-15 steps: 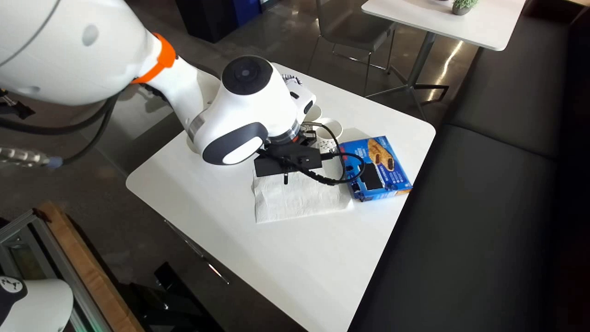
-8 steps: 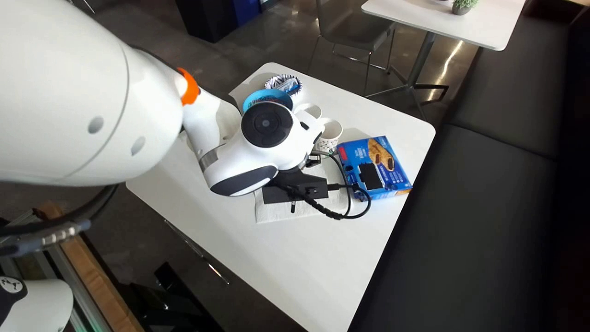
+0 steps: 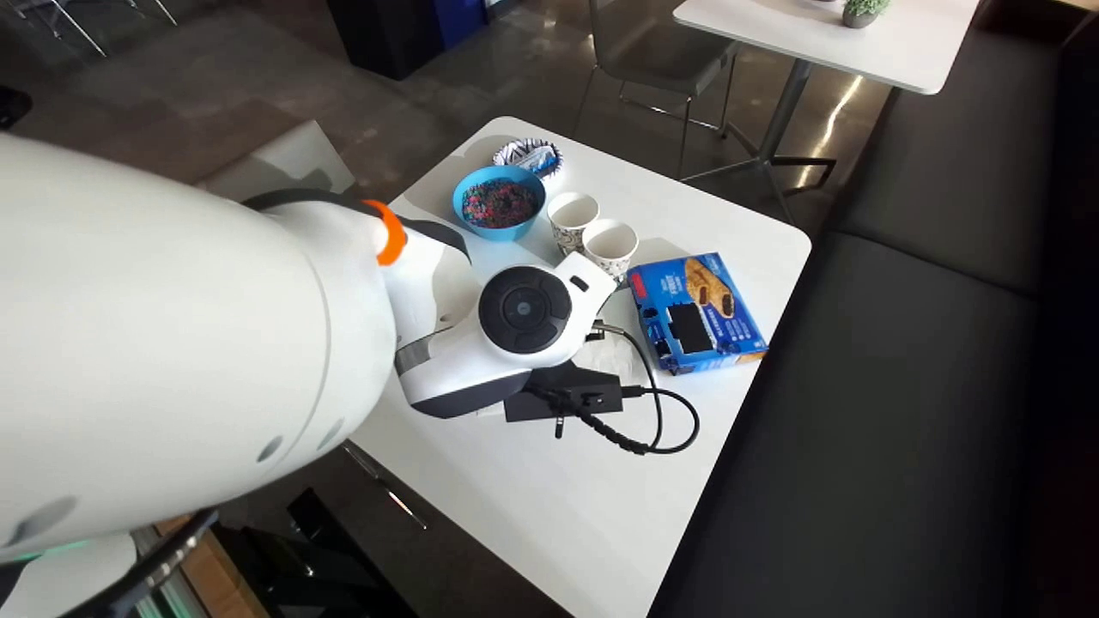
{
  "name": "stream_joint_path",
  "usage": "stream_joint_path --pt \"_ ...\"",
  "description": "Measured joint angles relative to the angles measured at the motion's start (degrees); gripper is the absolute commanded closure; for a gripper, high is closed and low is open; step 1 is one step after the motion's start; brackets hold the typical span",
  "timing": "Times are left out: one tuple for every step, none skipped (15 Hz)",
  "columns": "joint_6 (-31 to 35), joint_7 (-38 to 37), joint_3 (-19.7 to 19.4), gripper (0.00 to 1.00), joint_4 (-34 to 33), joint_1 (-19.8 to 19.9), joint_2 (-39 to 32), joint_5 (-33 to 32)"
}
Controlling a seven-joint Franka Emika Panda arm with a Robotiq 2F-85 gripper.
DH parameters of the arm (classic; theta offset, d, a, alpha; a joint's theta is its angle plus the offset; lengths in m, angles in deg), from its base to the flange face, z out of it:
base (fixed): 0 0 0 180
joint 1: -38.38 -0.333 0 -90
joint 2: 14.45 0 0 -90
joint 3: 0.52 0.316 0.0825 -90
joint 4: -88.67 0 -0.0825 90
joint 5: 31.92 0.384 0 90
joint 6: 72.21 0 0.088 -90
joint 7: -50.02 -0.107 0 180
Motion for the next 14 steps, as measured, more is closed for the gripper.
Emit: stream_joint_path --pt "0.00 0.30 -0.01 0.96 -0.53 0.13 -0.97 -0.49" --pt "0.00 0.45 -0.04 0.96 -1.11 0.12 -1.84 -0.94" --pt "0.00 0.56 -0.04 0.96 -1.69 0.10 -2.70 -1.37" --pt "0.00 0.71 -0.05 0.96 -2.20 0.07 -3.47 -1.74" --pt "0.00 0.89 -0.05 0.96 -2.74 0.05 -4.18 -2.01" --pt "0.00 1.06 -0.13 0.96 -3.23 -0.02 -4.79 -2.21" --pt "0.00 1.12 -0.33 0.60 -3.71 -0.18 -5.29 -2.31" --pt "0.00 1.21 -0.50 0.60 -4.15 -0.28 -5.71 -2.40" --pt "0.00 1.26 -0.54 0.53 -4.47 -0.27 -6.08 -2.43" --pt "0.00 1.37 -0.51 0.46 -4.65 -0.27 -6.27 -2.54" --pt "0.00 1.43 -0.34 0.39 -4.66 -0.23 -6.28 -2.66" --pt "0.00 1.43 0.01 0.31 -4.52 -0.24 -6.09 -2.71" --pt "0.00 1.17 0.30 0.24 -4.06 -0.40 -5.54 -2.71" --pt "0.00 0.19 0.19 0.17 -3.30 -1.00 -4.34 -2.67"
